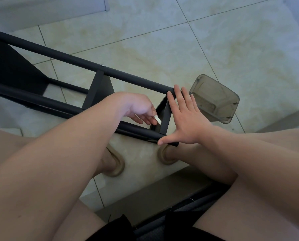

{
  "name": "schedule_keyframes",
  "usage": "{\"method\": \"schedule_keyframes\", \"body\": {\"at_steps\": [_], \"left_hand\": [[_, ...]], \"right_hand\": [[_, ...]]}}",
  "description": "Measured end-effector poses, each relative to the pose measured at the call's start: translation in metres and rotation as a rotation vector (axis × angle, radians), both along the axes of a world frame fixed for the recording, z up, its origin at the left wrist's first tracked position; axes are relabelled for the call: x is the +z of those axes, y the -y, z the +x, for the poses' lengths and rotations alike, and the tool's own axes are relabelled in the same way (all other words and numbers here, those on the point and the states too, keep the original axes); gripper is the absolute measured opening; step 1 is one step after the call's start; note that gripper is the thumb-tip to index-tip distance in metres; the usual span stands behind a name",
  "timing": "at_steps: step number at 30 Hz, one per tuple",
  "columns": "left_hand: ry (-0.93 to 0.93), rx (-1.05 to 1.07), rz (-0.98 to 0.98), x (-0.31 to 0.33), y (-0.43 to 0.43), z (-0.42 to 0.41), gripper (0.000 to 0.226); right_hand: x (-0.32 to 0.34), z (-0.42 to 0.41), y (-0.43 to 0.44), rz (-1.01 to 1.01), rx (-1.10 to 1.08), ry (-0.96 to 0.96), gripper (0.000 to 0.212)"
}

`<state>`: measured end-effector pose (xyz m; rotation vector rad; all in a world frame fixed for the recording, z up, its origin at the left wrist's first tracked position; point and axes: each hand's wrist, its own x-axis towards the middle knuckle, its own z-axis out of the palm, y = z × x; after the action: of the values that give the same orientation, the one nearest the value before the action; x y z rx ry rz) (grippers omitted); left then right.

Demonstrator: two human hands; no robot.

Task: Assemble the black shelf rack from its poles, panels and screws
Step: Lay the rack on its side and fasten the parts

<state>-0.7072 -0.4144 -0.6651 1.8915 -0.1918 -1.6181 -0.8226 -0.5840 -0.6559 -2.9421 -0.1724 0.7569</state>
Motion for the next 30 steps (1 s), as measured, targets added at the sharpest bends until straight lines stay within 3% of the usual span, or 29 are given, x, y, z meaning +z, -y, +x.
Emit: {"method": "schedule_keyframes", "body": {"at_steps": [15, 22, 30], "left_hand": [[0.069, -0.205, 0.057, 0.005, -0.007, -0.001, 0.021], [0.179, -0.336, 0.083, 0.006, -0.009, -0.002, 0.024], [0.372, -0.317, 0.057, 0.008, -0.012, 0.007, 0.015]], "right_hand": [[-0.002, 0.0, 0.0, 0.001, 0.001, 0.018, 0.157], [-0.002, -0.001, 0.001, 0.013, -0.008, 0.015, 0.156], [0.0, -0.001, -0.001, 0.013, -0.007, 0.004, 0.156]]}}
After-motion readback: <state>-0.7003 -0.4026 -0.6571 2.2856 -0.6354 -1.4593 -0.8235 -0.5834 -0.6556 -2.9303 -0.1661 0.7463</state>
